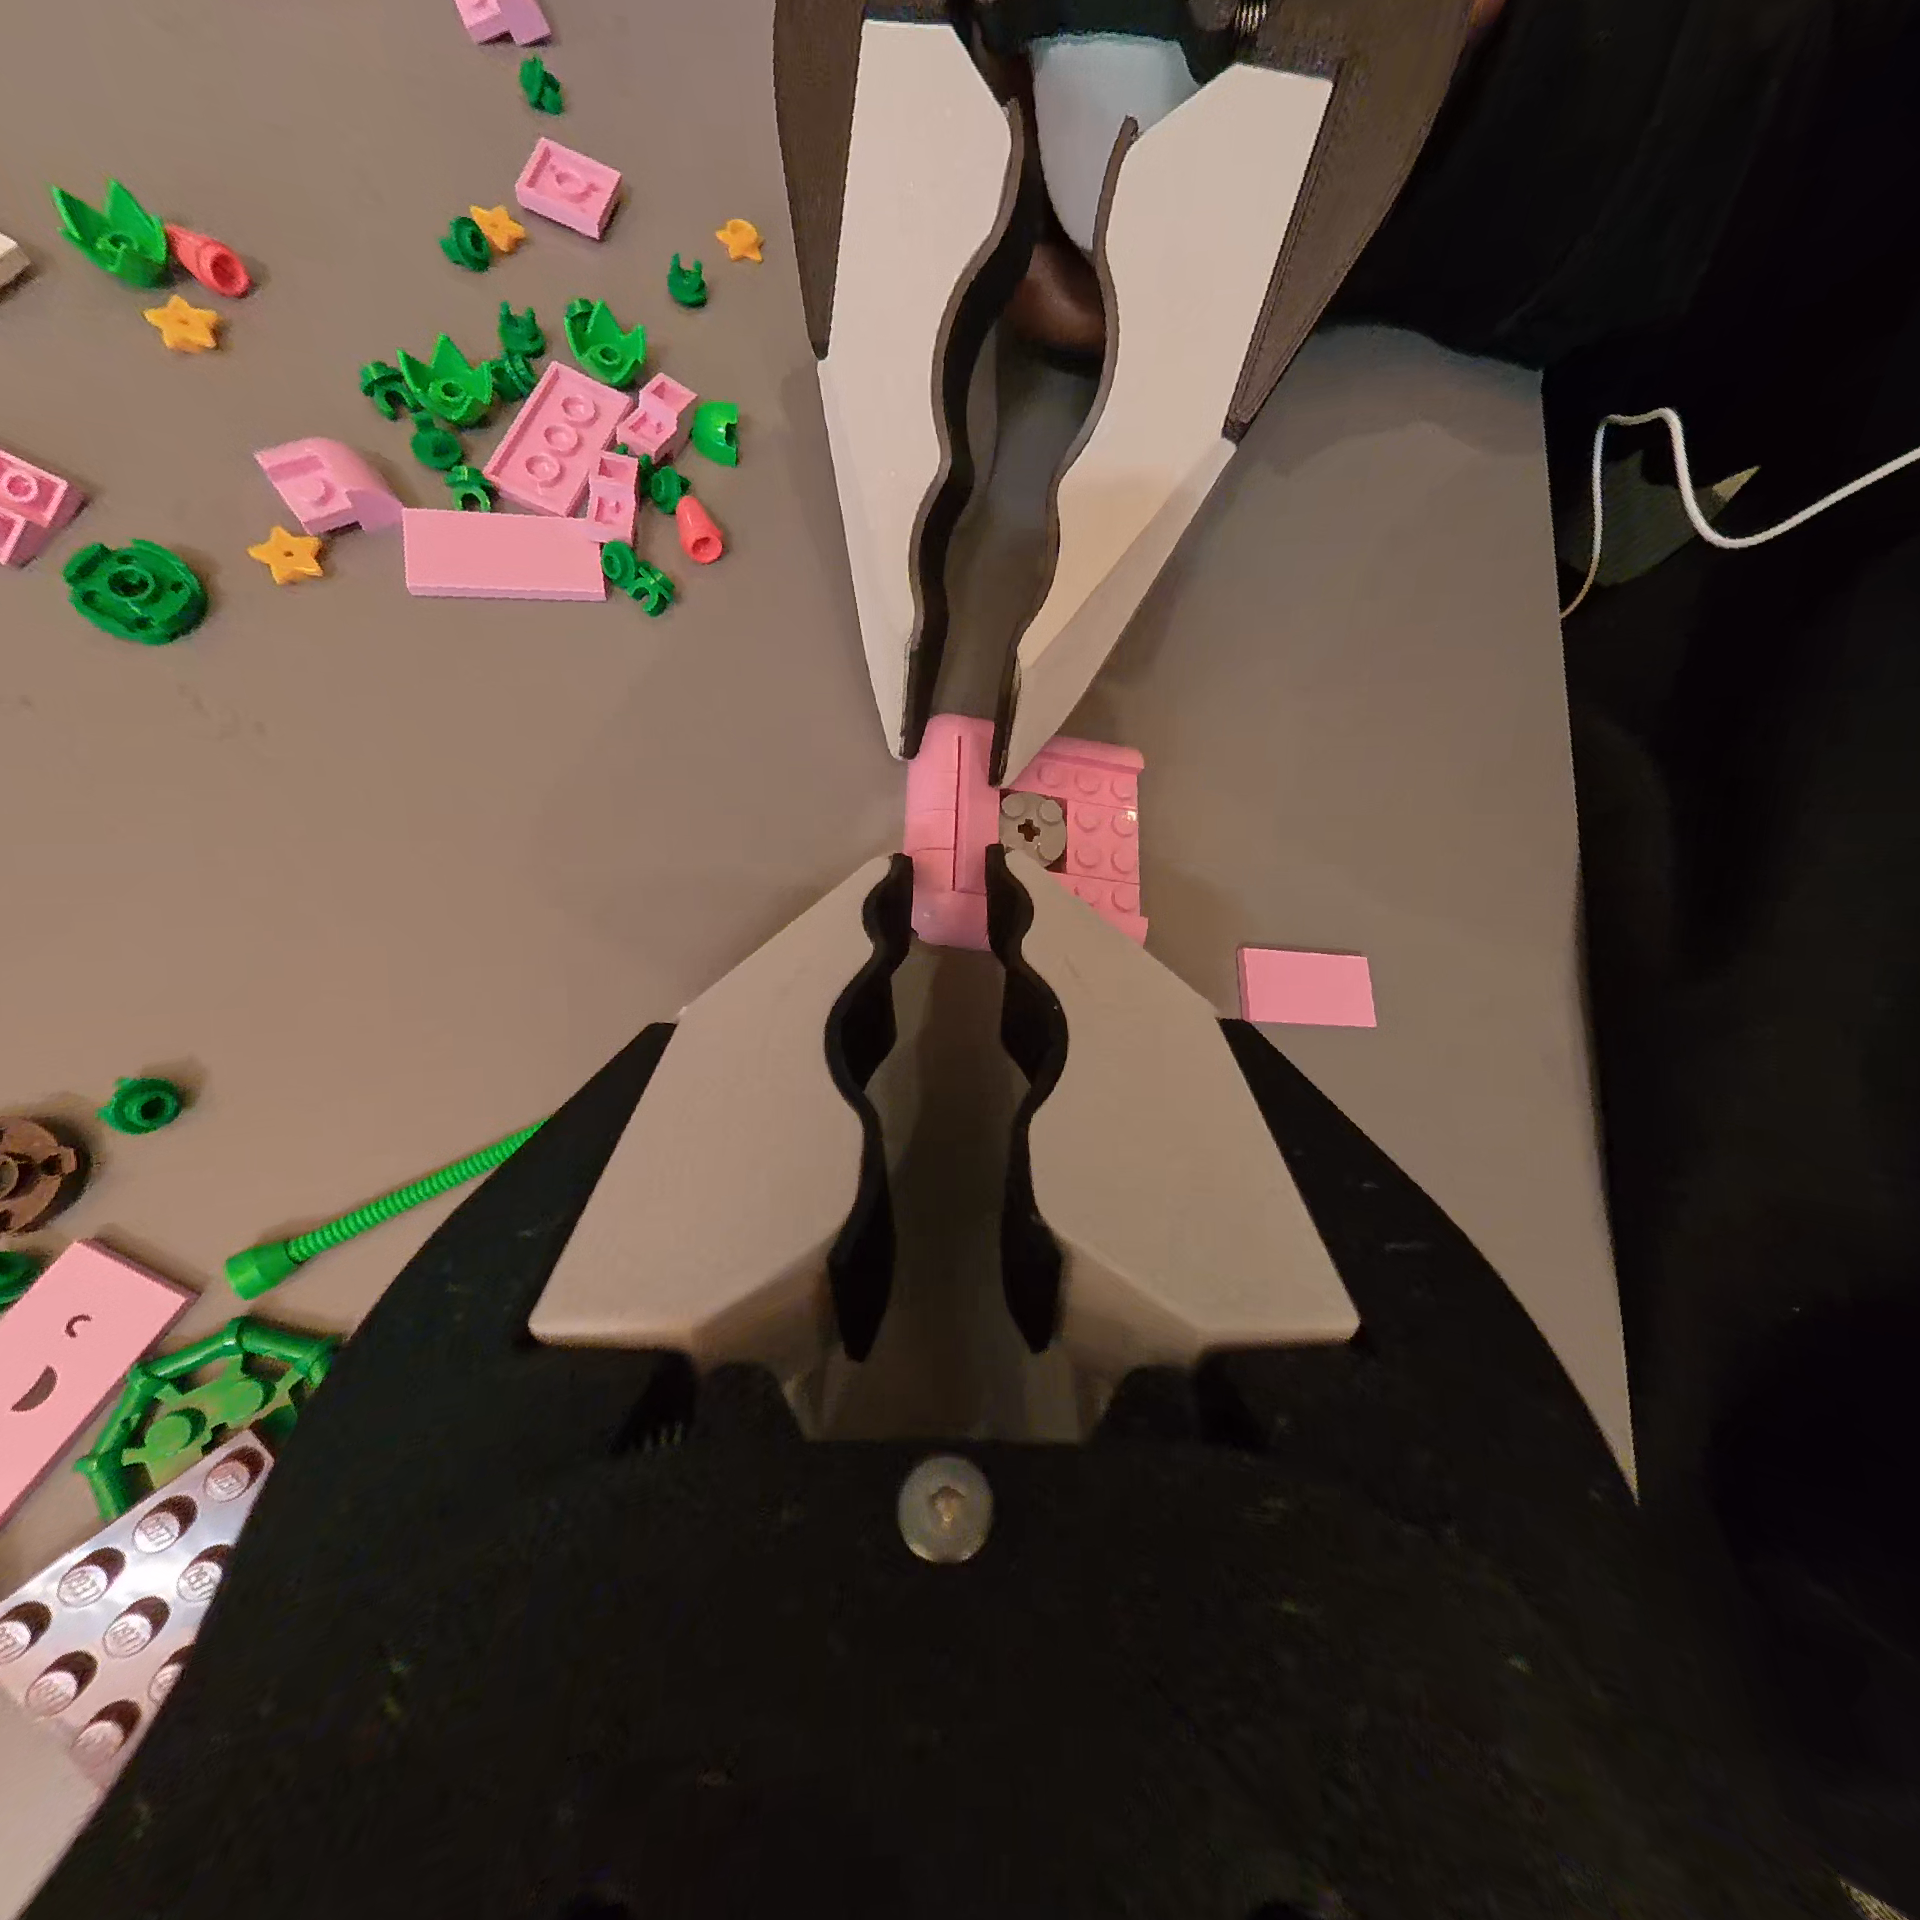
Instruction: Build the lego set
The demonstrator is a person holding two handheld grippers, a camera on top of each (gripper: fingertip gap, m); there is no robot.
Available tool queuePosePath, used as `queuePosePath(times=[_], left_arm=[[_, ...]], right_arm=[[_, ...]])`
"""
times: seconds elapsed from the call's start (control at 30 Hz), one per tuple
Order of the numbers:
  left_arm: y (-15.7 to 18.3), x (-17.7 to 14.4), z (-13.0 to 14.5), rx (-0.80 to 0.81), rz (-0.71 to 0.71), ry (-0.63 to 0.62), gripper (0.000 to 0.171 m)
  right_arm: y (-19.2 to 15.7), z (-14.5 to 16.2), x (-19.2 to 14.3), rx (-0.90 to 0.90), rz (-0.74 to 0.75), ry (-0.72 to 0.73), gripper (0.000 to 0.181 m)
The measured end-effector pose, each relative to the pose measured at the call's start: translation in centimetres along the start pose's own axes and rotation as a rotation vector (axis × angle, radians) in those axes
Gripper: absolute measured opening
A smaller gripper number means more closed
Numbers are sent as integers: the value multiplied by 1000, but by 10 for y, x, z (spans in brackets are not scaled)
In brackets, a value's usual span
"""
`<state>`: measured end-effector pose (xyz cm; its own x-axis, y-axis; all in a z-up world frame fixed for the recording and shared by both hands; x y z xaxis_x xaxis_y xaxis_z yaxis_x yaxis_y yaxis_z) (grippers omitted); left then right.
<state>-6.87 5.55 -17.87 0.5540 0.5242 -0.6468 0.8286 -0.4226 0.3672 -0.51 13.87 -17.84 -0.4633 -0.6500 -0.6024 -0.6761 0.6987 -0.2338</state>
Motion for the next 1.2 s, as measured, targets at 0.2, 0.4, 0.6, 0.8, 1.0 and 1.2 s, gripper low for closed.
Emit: queuePosePath(times=[0.2, 0.4, 0.6, 0.8, 1.0, 1.2], left_arm=[[0, 0, 0, -25, 0, 4, 14], [0, 0, 0, -29, 8, 5, 13], [0, 0, 0, -23, 2, 8, 12], [1, 0, 0, -24, 3, 11, 11], [-2, 1, -1, -30, -31, 8, 0], [-2, 1, 0, -30, -17, -1, 0]], right_arm=[[0, 0, 0, 10, -6, 1, 15], [-1, -2, -3, 15, -40, 32, 0], [-1, -2, -2, 8, -26, 27, 0], [-2, -2, 1, -33, 15, 8, 13], [-8, 0, 3, -62, -37, -11, 36], [-10, 0, 3, -84, -28, -18, 35]])
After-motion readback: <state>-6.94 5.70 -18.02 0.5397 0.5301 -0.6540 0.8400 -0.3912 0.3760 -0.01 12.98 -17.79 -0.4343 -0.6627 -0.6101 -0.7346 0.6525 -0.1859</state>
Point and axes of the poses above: each gripper's, where its closed fingertips meet, x out along the fingers, z out of its underside, y = z × x across the jaws, the point moved 6 cm from there along -x, back along the fingers, and after that the axes turned 7 degrees about -x, right-handed, at the moved point
